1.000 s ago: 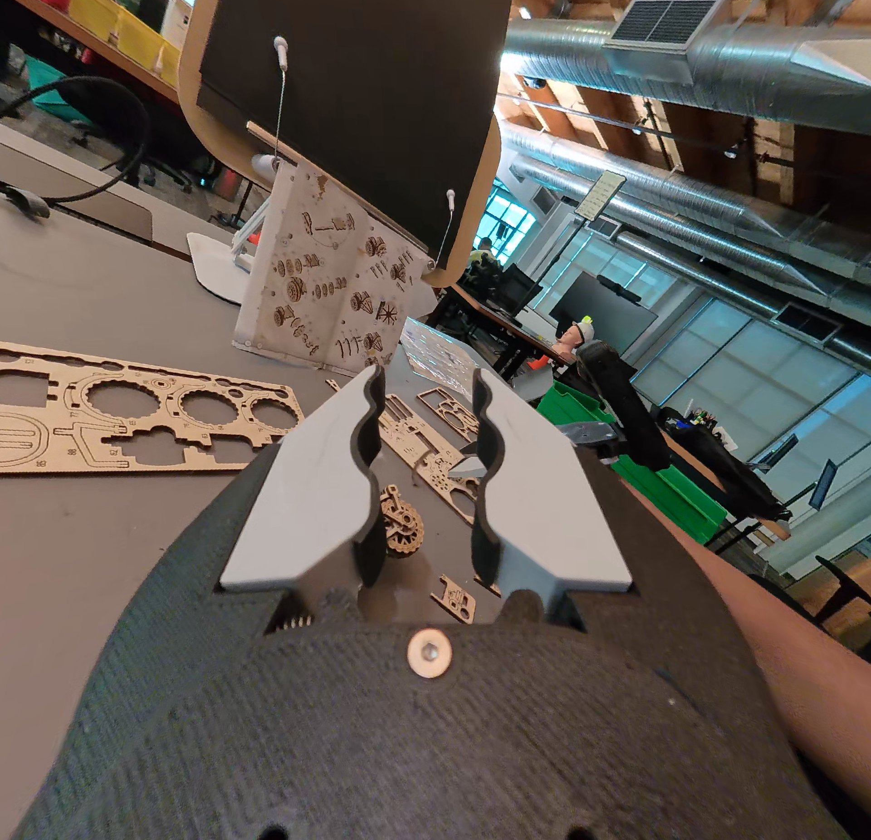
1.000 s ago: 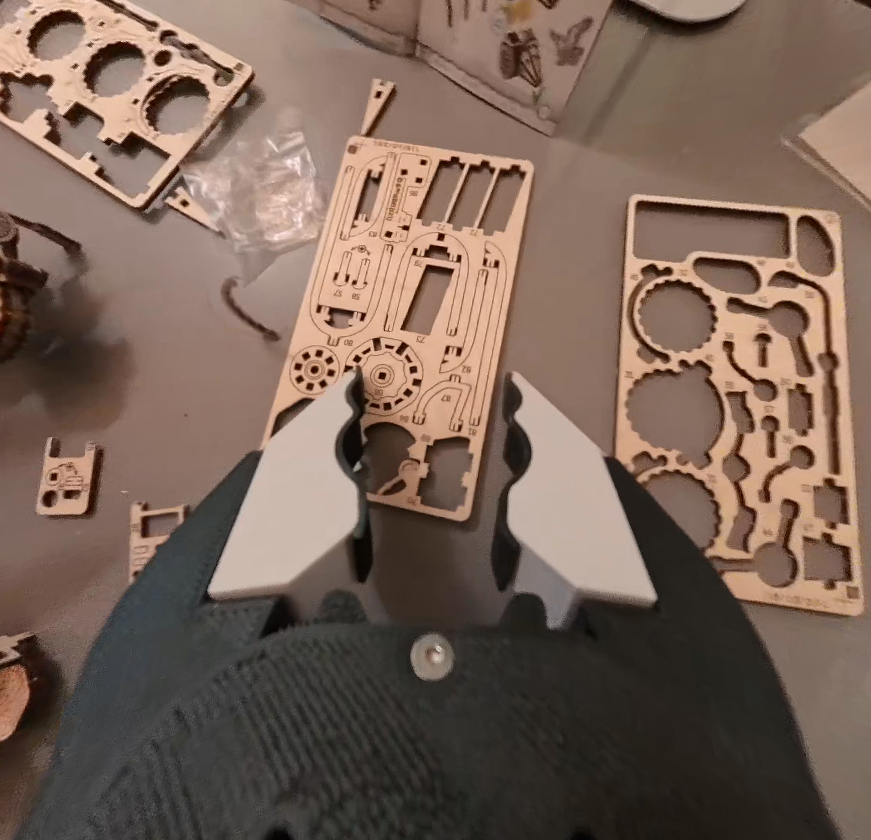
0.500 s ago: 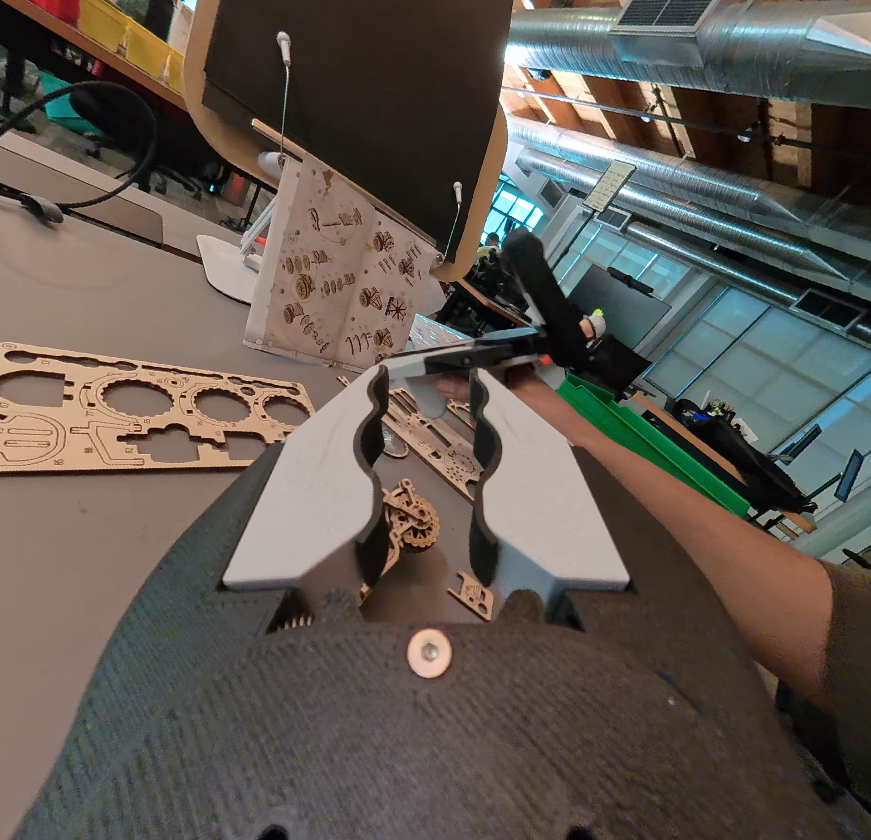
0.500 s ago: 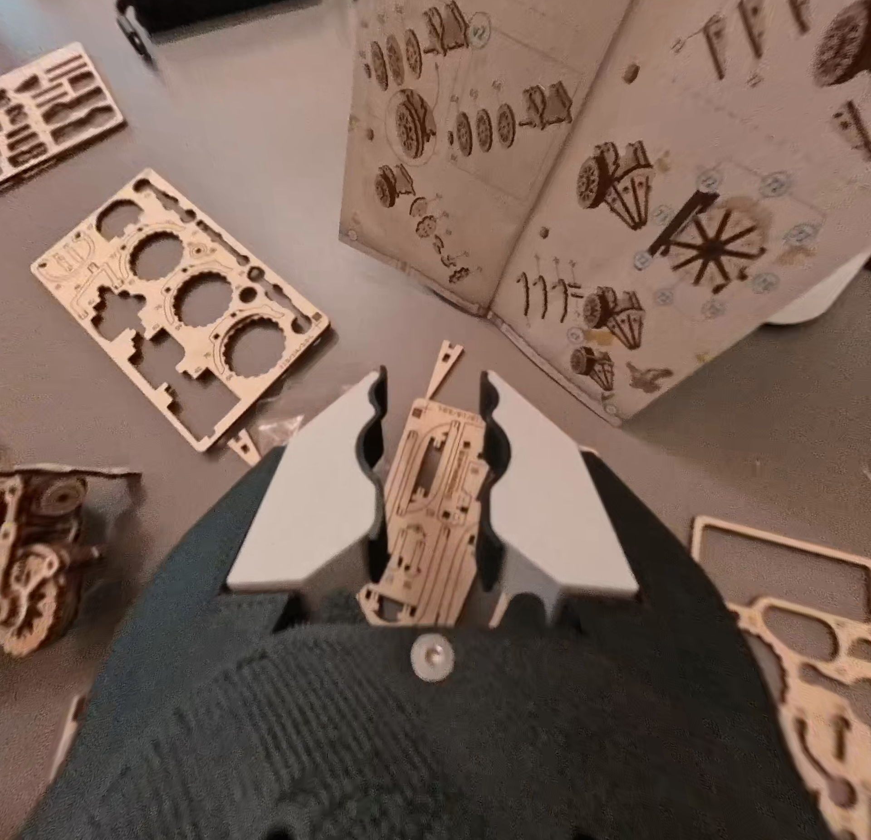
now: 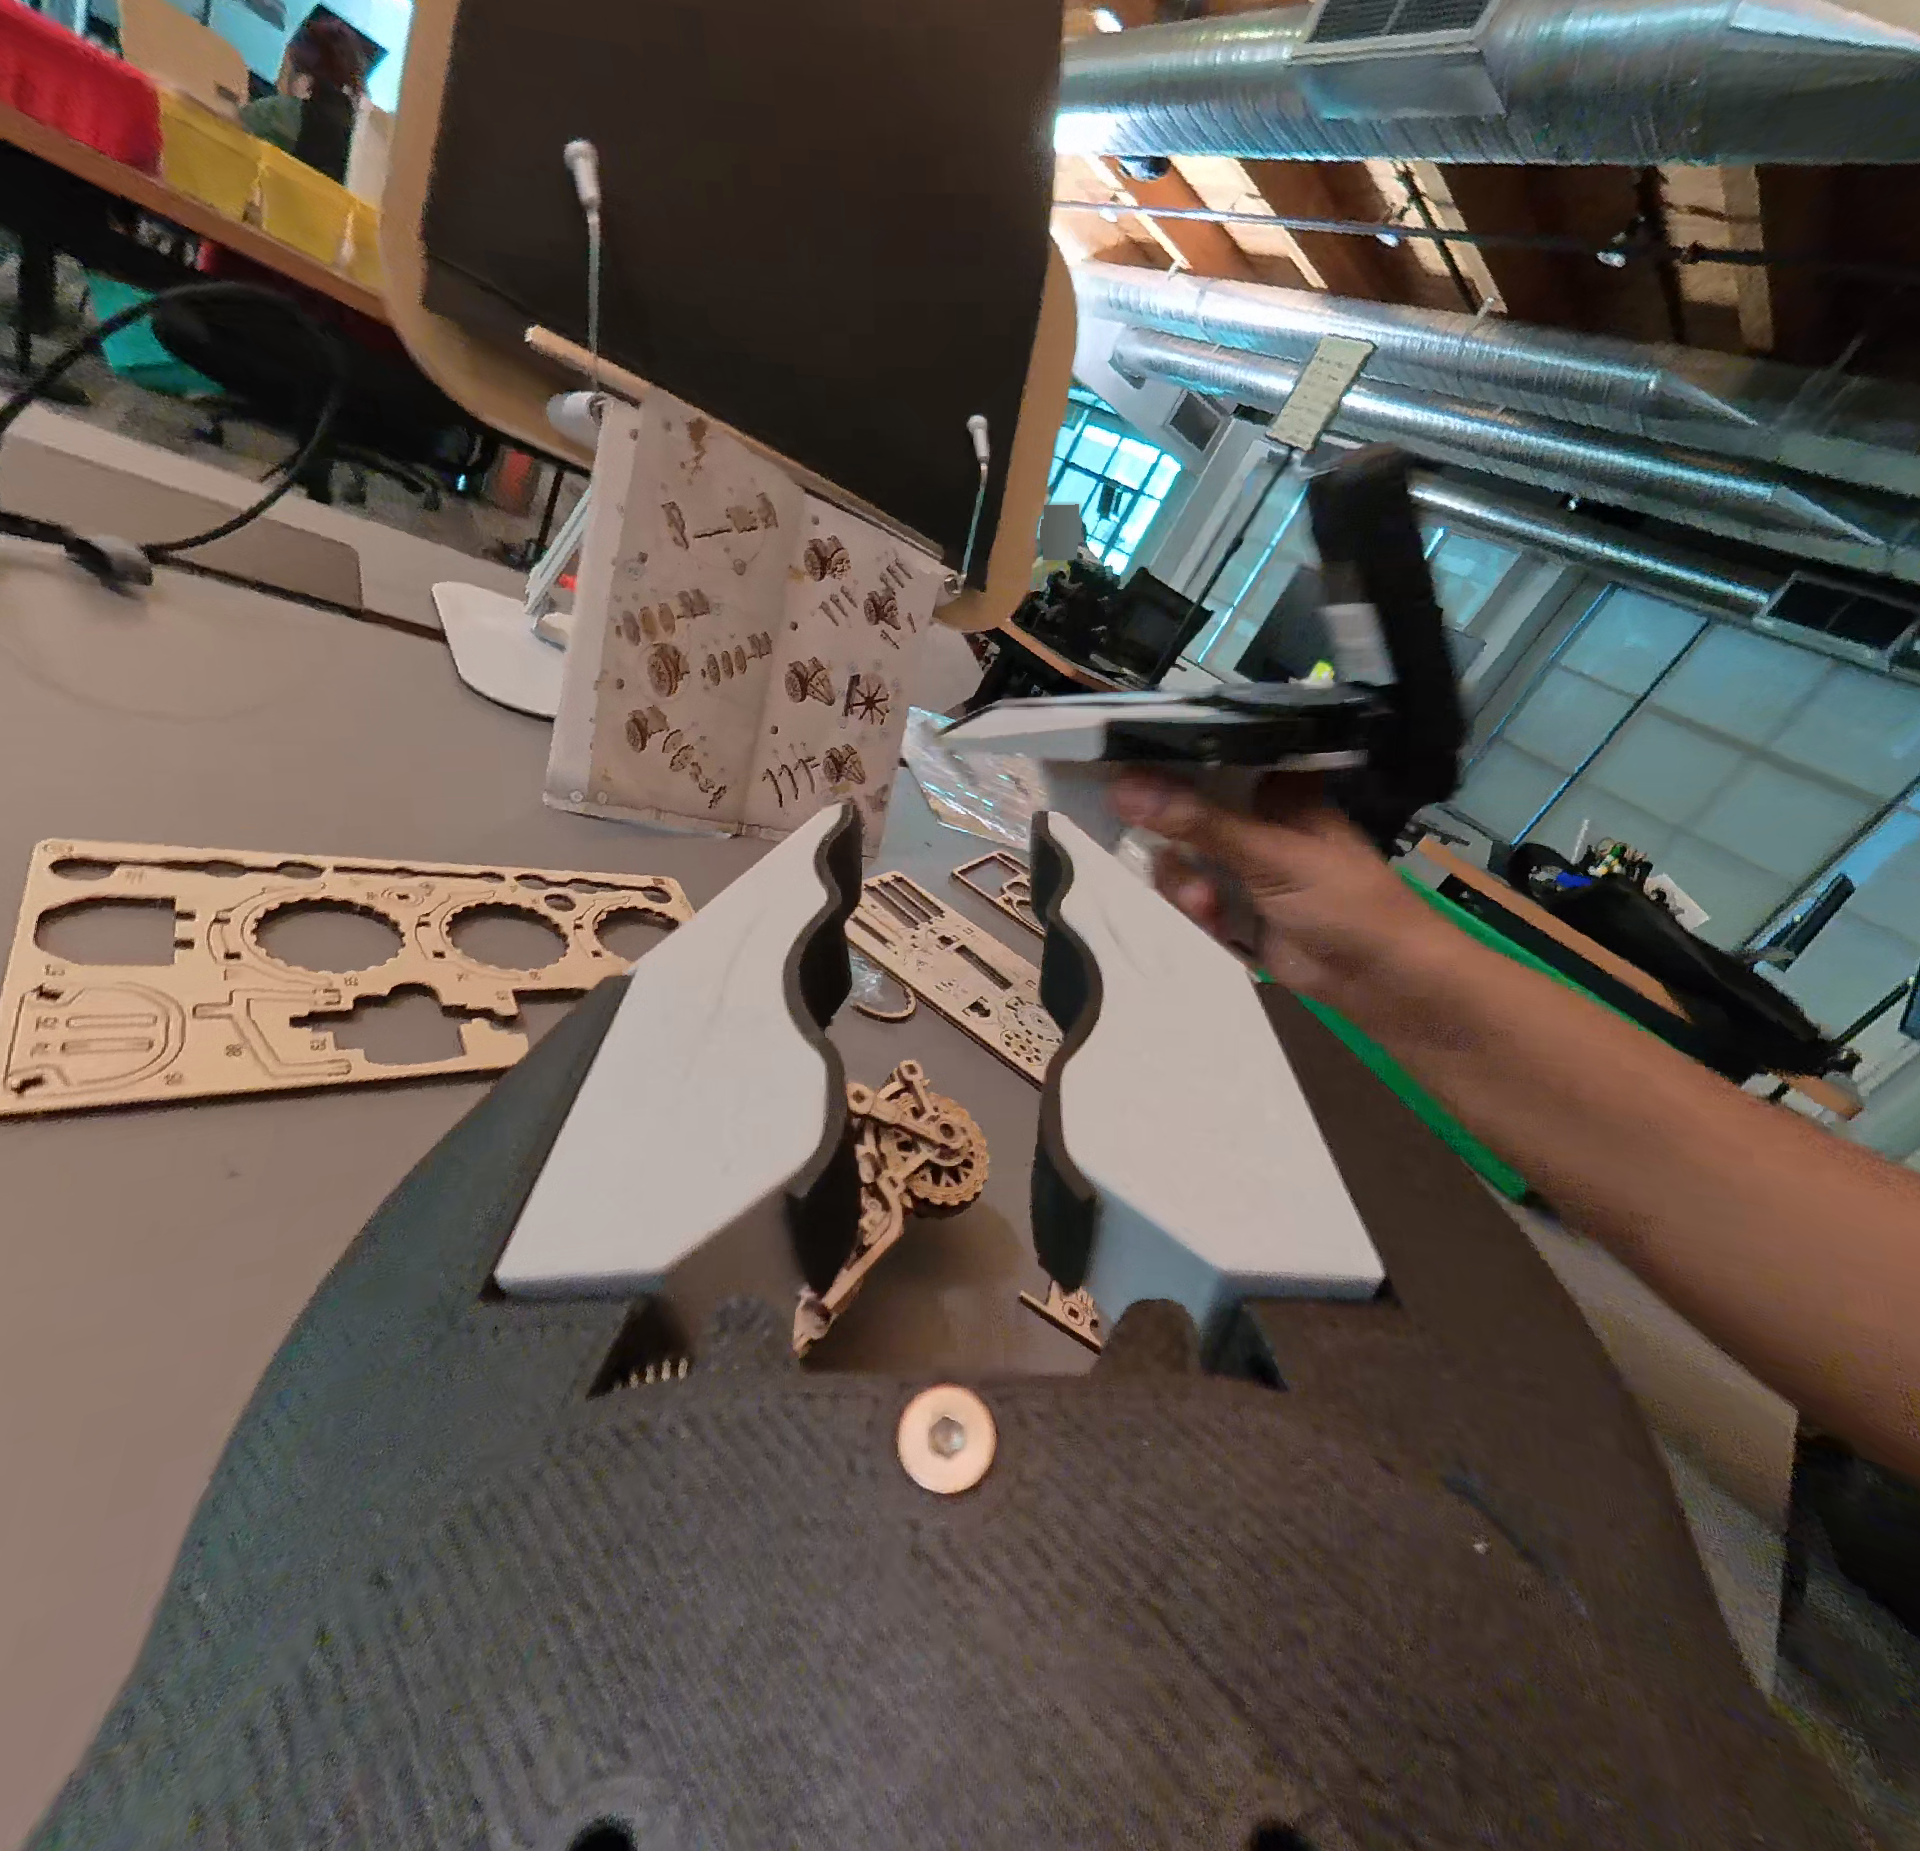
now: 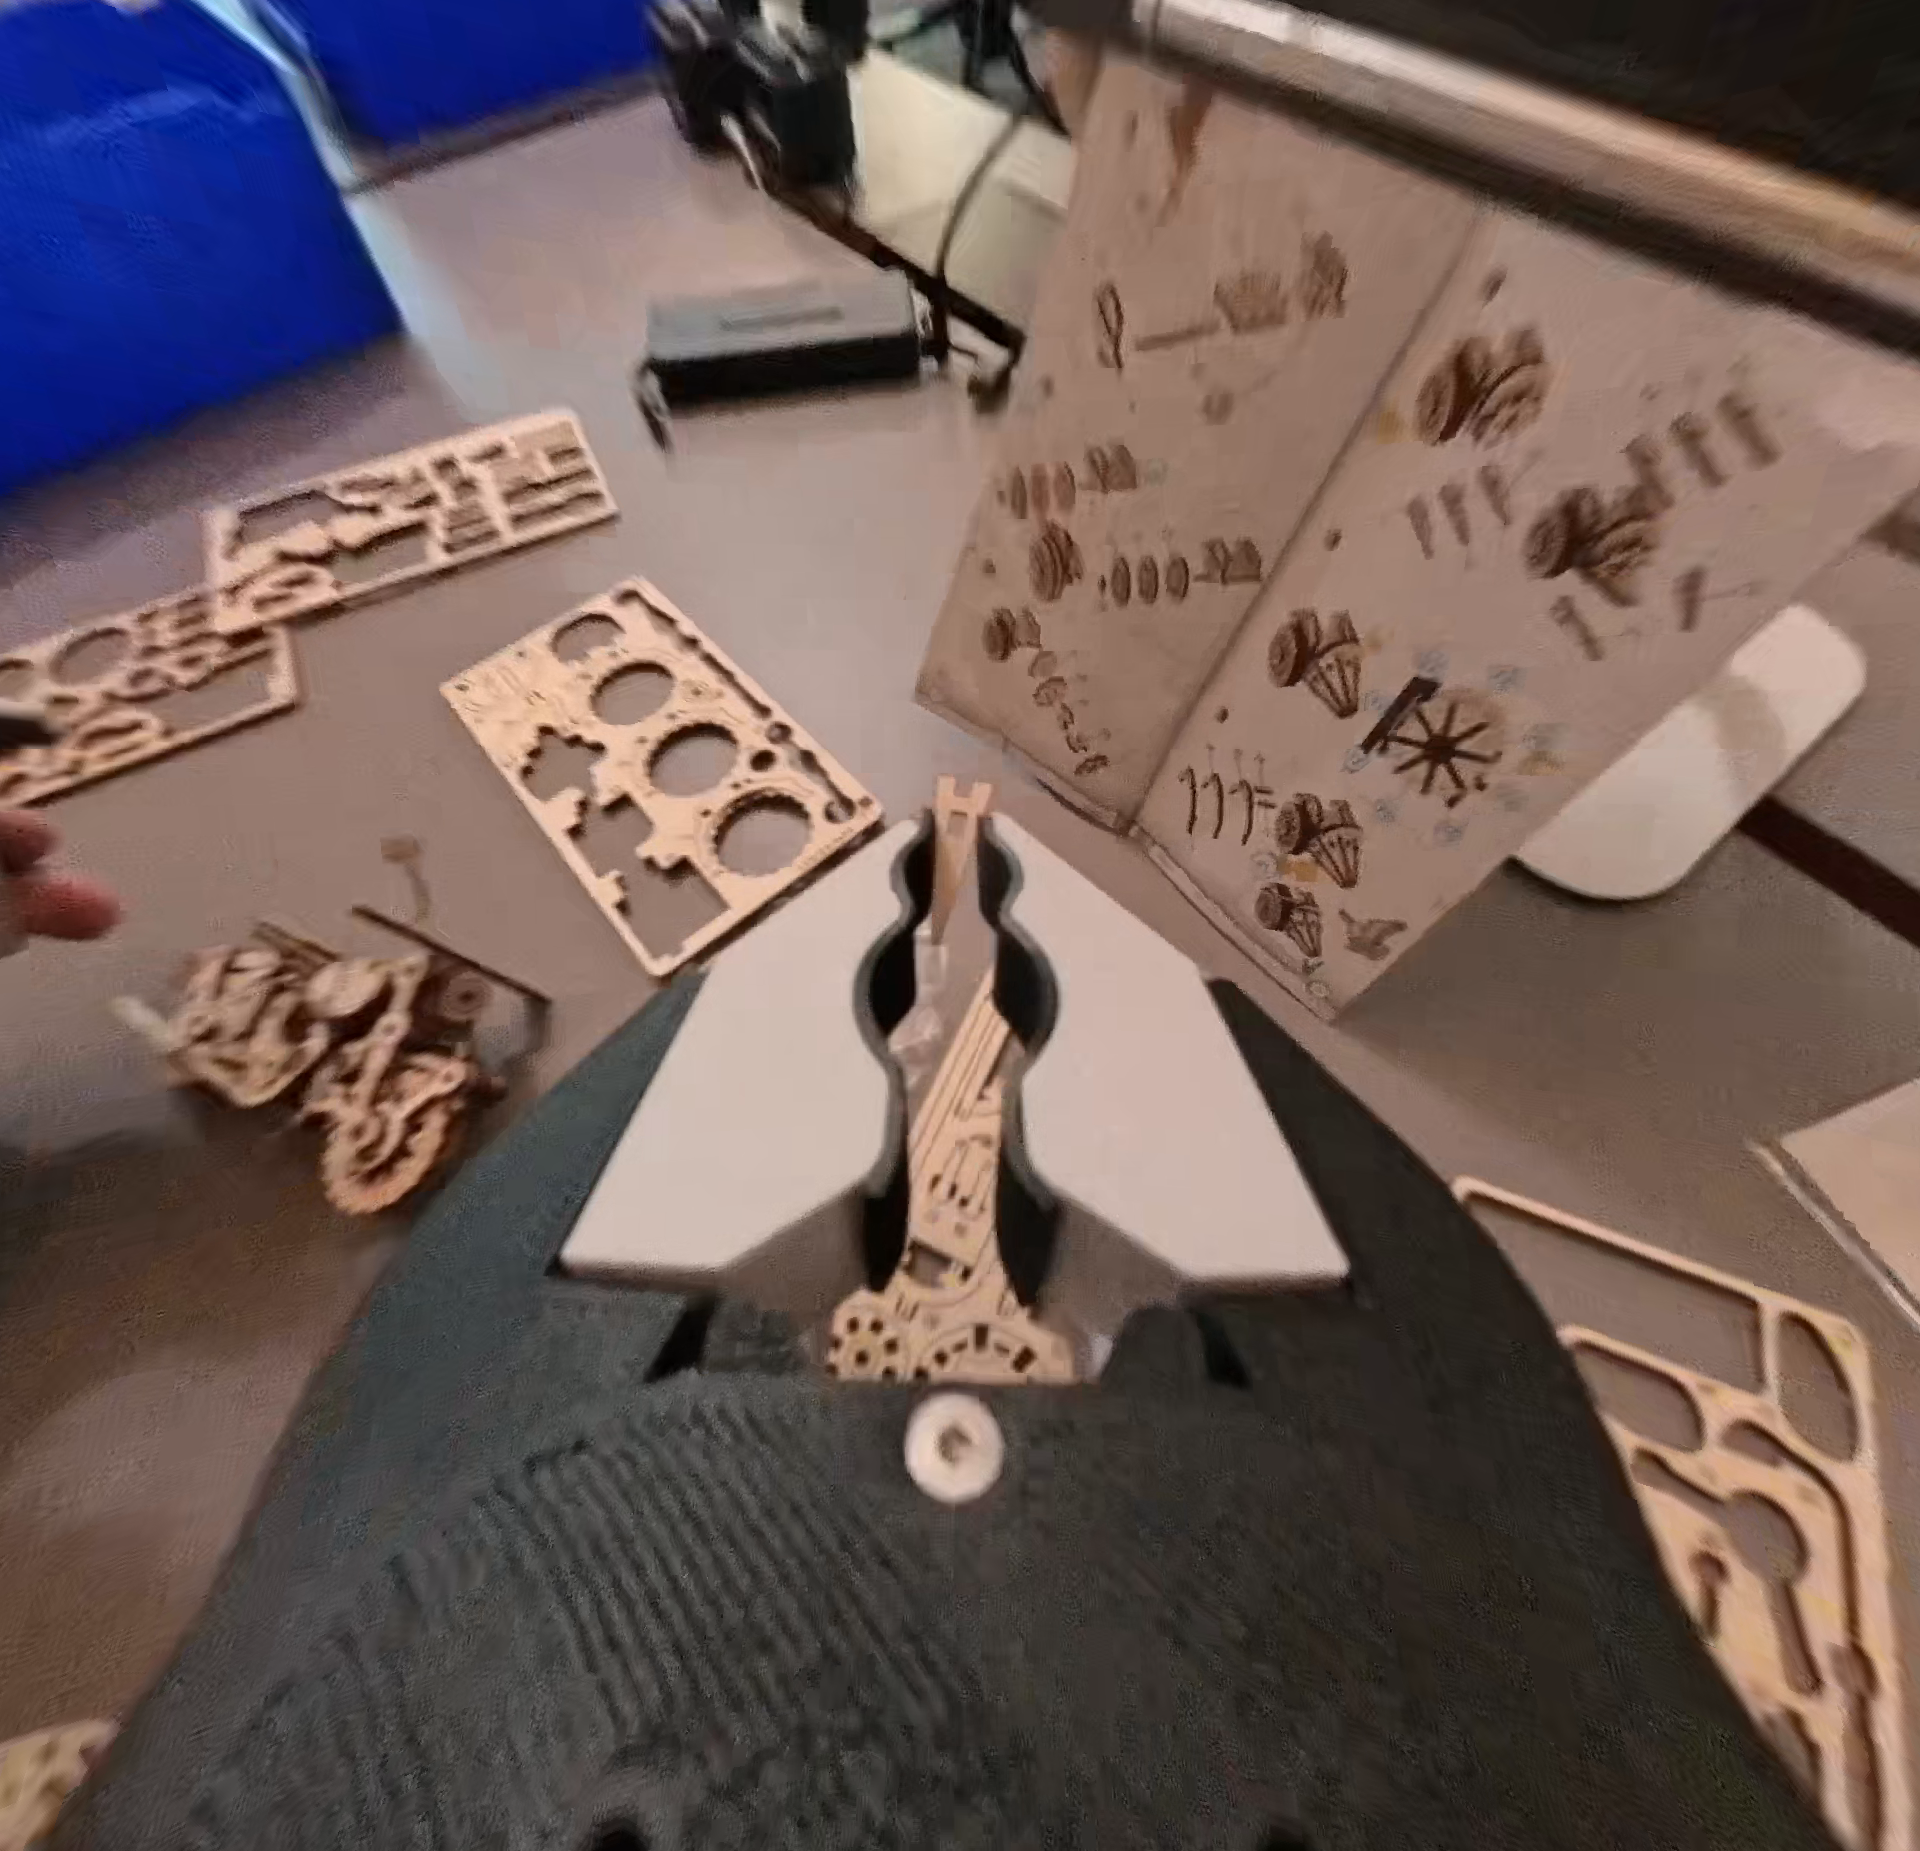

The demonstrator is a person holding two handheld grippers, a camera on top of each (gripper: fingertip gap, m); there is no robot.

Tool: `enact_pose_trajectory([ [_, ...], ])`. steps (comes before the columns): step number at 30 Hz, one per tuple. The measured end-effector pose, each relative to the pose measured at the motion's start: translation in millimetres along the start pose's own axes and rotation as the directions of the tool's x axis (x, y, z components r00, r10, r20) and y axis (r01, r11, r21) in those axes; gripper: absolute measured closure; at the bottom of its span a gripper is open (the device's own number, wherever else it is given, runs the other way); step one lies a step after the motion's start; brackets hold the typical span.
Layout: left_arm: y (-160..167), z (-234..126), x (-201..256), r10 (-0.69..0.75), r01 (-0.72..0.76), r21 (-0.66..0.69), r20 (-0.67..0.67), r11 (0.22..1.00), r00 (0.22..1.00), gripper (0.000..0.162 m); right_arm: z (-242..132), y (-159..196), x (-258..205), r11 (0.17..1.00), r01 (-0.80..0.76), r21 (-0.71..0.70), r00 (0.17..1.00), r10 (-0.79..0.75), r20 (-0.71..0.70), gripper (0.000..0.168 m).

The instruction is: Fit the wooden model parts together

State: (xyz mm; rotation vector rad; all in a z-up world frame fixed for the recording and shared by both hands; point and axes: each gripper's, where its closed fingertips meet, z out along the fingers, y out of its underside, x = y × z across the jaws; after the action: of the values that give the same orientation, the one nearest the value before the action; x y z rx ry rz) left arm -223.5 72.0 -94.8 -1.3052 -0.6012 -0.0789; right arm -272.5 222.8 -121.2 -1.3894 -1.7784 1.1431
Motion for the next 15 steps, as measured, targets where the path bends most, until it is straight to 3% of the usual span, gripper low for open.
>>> enact_pose_trajectory([
  [2,2,1,12,0.062,-0.062,-0.006,-0.026,0.998,0.998,0.133,-47,-11,-15,0.995,0.014,0.095,1.000,-0.016,0.014,0.162],
  [5,12,4,37,0.150,-0.152,-0.021,-0.085,0.988,0.985,0.132,-114,3,-42,0.985,0.028,0.172,0.999,-0.034,0.029,0.162],
  [11,31,6,98,0.232,-0.251,-0.047,-0.245,0.967,0.941,0.131,-213,80,-87,0.965,-0.013,0.261,1.000,0.011,0.009,0.163],
  [15,40,-9,133,0.232,-0.270,-0.062,-0.357,0.961,0.905,0.132,-251,124,-111,0.971,0.015,0.240,0.999,-0.005,-0.042,0.163],
])
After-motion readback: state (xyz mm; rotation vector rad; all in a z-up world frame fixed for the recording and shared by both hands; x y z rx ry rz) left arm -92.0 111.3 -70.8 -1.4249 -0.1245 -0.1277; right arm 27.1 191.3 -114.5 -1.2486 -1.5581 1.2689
